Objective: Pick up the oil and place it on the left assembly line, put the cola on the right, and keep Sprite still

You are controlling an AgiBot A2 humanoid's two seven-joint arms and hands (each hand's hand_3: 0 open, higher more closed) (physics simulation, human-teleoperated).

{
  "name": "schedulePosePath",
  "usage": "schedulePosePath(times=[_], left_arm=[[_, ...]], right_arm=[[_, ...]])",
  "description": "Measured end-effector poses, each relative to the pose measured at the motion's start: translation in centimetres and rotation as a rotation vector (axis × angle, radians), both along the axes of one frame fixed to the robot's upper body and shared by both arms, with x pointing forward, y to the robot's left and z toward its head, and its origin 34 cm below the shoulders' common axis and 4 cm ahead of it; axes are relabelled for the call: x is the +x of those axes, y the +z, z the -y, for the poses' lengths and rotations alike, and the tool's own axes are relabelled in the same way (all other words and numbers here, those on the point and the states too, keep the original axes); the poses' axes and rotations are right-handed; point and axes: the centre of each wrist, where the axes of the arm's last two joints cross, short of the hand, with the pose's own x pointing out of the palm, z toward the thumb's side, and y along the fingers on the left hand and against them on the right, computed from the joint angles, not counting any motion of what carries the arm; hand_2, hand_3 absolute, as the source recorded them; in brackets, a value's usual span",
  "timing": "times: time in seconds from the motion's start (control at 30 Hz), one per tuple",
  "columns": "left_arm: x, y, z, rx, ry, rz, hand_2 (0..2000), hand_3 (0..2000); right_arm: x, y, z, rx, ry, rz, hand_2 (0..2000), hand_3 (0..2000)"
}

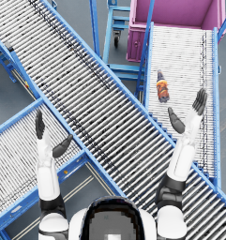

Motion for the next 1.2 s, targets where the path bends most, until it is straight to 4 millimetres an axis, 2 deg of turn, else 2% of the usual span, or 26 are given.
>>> schedulePosePath(times=[0.23, 0.5, 0.73, 1.2], left_arm=[[0.1, 0.0, 0.0, -0.003, 0.001, -0.002, 0, 0], [0.0, -0.2, 0.1, -0.005, -0.003, -0.006, 0, 0], [0.2, -0.8, 0.3, -0.017, -0.025, -0.039, 0, 0], [1.4, -4.9, 2.5, -0.084, -0.228, -0.307, 0, 0]], right_arm=[[-2.7, -1.6, -3.0, -0.061, 0.076, 0.008, 0, 0], [-4.6, -3.7, -5.5, -0.099, 0.157, -0.027, 0, 0], [-4.9, -4.4, -6.0, -0.104, 0.198, -0.054, 0, 0], [-5.1, -7.1, -6.6, -0.12, 0.44, -0.225, 0, 0]])
